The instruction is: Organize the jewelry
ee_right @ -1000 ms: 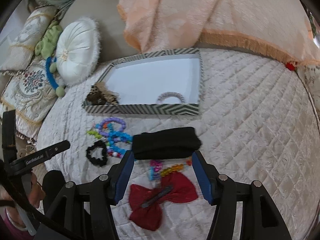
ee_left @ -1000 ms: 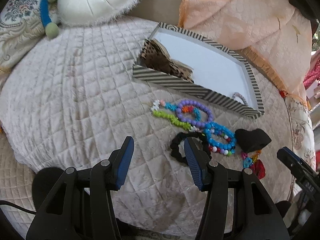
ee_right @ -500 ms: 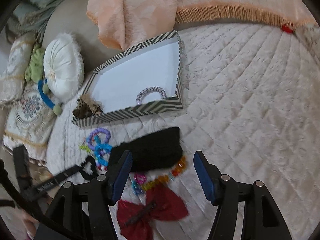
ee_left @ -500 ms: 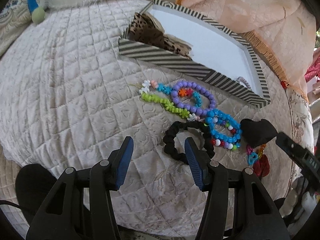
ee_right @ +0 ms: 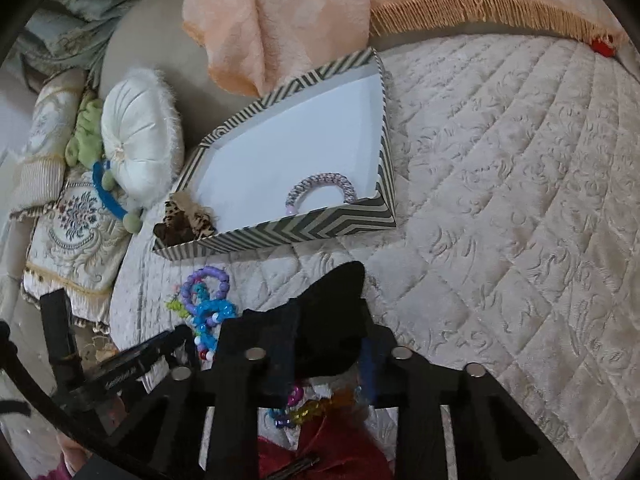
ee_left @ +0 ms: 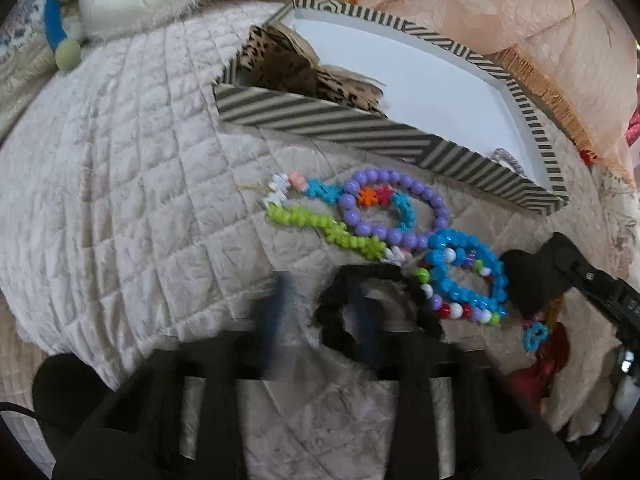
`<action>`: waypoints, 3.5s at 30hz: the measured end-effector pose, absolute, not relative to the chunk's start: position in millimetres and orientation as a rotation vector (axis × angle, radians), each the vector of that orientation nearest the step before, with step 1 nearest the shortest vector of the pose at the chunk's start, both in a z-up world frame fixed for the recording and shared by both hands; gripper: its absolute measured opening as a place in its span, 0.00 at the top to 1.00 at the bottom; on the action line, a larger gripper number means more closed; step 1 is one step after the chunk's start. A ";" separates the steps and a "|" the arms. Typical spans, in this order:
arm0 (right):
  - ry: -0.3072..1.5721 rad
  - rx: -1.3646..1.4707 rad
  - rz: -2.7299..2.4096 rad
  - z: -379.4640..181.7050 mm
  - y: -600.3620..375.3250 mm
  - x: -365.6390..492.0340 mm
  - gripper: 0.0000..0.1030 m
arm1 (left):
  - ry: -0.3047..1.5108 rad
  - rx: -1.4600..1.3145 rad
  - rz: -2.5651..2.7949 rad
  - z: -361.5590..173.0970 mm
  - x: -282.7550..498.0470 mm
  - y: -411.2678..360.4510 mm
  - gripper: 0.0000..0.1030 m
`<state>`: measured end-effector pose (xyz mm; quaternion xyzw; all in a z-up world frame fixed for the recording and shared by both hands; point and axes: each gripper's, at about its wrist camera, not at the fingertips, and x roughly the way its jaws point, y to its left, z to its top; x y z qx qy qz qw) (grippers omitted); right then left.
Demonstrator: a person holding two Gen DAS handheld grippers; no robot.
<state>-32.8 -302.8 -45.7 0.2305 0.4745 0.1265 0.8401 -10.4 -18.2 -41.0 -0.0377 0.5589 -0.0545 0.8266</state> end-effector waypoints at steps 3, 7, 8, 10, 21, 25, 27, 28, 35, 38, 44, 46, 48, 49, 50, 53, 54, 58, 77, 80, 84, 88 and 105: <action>0.969 0.470 0.275 -33.3 -303.9 -39.3 0.82 | 1.194 -0.098 -0.139 -39.7 -8.9 -16.8 0.92; 0.899 0.477 0.291 -6.4 -308.4 -48.4 0.82 | 1.161 -0.137 -0.179 -18.6 -14.1 -7.8 0.93; 0.888 0.472 0.292 -1.6 -307.6 -49.5 0.82 | 1.146 -0.134 -0.186 -11.7 -15.2 -6.4 0.93; 0.856 0.460 0.301 13.6 -307.1 -53.0 0.82 | 1.120 -0.132 -0.196 0.9 -16.6 -4.8 0.93; 0.771 0.436 0.285 55.3 -308.1 -46.0 0.82 | 1.006 -0.100 -0.209 60.9 -3.8 -12.4 0.93; 0.765 0.445 0.270 58.6 -310.7 -32.0 0.82 | 0.973 -0.062 -0.198 72.2 8.9 -21.2 0.93; 0.765 0.449 0.269 59.9 -310.5 -24.1 0.82 | 0.968 -0.048 -0.195 74.1 15.6 -24.7 0.93; 0.765 0.449 0.269 60.2 -309.7 -21.0 0.82 | 0.963 -0.035 -0.192 75.6 20.9 -28.4 0.93; 0.773 0.442 0.273 58.3 -305.5 15.1 0.82 | 0.948 0.022 -0.174 73.4 51.5 -47.8 0.93; 0.795 0.441 0.274 50.3 -302.7 36.6 0.82 | 0.962 0.022 -0.178 65.4 67.3 -56.3 0.93; 0.853 0.459 0.274 23.6 -297.5 74.4 0.82 | 1.022 -0.018 -0.221 38.8 102.0 -72.9 0.93; 0.884 0.469 0.270 9.7 -295.8 87.8 0.82 | 1.045 -0.029 -0.224 25.9 112.0 -77.1 0.93; 0.910 0.453 0.250 -3.5 -294.3 98.5 0.82 | 1.069 -0.029 -0.210 13.9 118.4 -78.6 0.93; 0.926 0.438 0.237 -9.8 -293.4 102.9 0.82 | 1.085 -0.031 -0.200 6.3 121.8 -77.8 0.93; 0.949 0.421 0.230 -17.5 -292.8 106.9 0.82 | 1.098 -0.027 -0.189 -0.8 124.1 -76.4 0.93; 0.999 0.366 0.190 -31.7 -291.1 111.5 0.82 | 1.116 0.002 -0.158 -14.9 126.0 -72.0 0.93; 1.011 0.345 0.172 -34.3 -290.6 111.5 0.82 | 1.119 0.009 -0.148 -18.2 126.2 -69.7 0.93; 0.998 0.276 0.152 -35.2 -290.4 105.1 0.62 | 1.126 -0.003 -0.107 -23.2 126.3 -61.4 0.92; 0.933 0.216 0.181 7.6 -271.7 39.3 0.51 | 1.057 0.027 -0.075 11.6 69.1 -51.8 0.54; 0.917 0.224 0.188 13.2 -265.0 26.3 0.47 | 1.038 0.024 -0.069 18.2 59.8 -50.1 0.54; 0.891 0.214 0.183 23.7 -255.9 5.6 0.46 | 1.014 0.032 -0.059 27.1 40.3 -46.0 0.54; 0.889 0.209 0.188 27.6 -249.0 -10.3 0.44 | 0.987 0.041 -0.050 34.5 19.6 -43.3 0.54; 0.861 0.191 0.182 43.8 -236.0 -67.7 0.40 | 0.932 0.042 -0.049 57.1 -36.1 -34.7 0.54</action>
